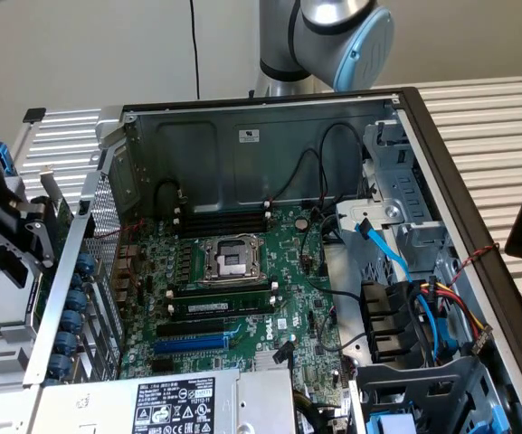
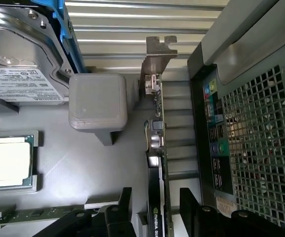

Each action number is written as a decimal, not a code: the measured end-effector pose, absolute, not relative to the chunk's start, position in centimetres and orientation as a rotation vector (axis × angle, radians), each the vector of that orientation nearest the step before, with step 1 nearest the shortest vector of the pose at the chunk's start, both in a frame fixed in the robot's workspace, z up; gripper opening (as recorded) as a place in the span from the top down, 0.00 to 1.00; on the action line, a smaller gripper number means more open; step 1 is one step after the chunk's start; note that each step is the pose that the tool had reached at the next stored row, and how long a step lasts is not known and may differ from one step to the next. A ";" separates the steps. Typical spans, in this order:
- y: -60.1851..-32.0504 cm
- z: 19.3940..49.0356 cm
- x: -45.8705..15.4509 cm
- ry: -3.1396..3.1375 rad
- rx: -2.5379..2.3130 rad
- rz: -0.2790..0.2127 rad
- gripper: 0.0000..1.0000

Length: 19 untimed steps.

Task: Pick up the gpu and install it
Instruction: 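Pick up the gpu and move the gpu toward the slot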

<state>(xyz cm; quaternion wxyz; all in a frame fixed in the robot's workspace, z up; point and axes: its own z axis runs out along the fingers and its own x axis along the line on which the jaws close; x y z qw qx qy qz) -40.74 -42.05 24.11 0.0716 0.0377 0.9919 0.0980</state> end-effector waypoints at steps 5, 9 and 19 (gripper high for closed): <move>-41.7 23.6 -40.5 2.981 0.124 0.294 0.49; -41.4 23.4 -40.4 2.980 0.134 0.292 0.49; -41.1 22.9 -40.4 2.982 0.136 0.288 0.49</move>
